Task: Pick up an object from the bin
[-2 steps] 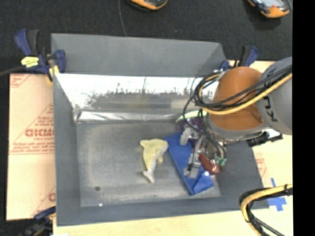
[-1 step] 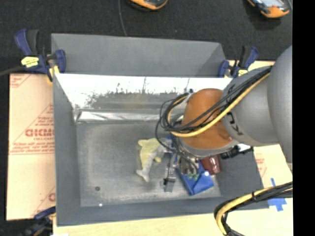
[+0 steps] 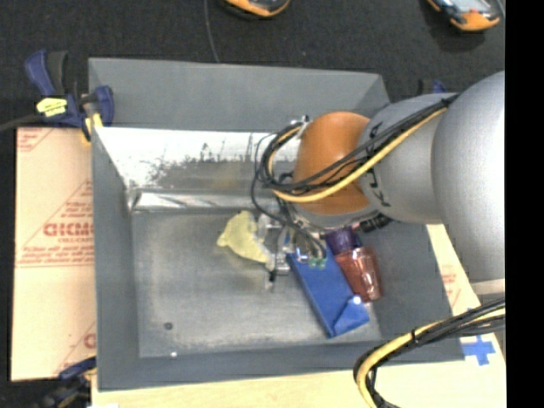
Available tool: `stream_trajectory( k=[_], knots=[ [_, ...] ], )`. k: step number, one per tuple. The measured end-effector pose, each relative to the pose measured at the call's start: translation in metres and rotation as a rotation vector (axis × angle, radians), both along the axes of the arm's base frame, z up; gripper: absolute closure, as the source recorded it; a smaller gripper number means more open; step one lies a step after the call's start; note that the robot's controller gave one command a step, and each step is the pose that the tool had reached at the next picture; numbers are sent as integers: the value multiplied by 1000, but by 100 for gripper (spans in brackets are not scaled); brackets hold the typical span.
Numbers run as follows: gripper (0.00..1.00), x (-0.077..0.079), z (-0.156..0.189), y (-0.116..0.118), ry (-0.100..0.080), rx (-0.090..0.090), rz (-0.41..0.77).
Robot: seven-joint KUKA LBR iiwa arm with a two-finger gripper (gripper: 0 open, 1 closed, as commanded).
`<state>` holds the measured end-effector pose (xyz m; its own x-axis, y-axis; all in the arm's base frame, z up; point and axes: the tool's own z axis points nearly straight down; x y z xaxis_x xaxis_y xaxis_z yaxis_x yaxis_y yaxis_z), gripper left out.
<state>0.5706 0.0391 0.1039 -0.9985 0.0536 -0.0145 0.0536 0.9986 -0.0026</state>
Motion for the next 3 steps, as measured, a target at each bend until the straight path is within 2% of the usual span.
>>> stream_trajectory(
  k=[1, 2, 3],
  knots=[
    [0, 29, -12, 14, -2, 0, 47],
    [100, -29, -11, 30, -8, -6, 323],
    [100, -29, -11, 30, -8, -6, 323]
  ],
)
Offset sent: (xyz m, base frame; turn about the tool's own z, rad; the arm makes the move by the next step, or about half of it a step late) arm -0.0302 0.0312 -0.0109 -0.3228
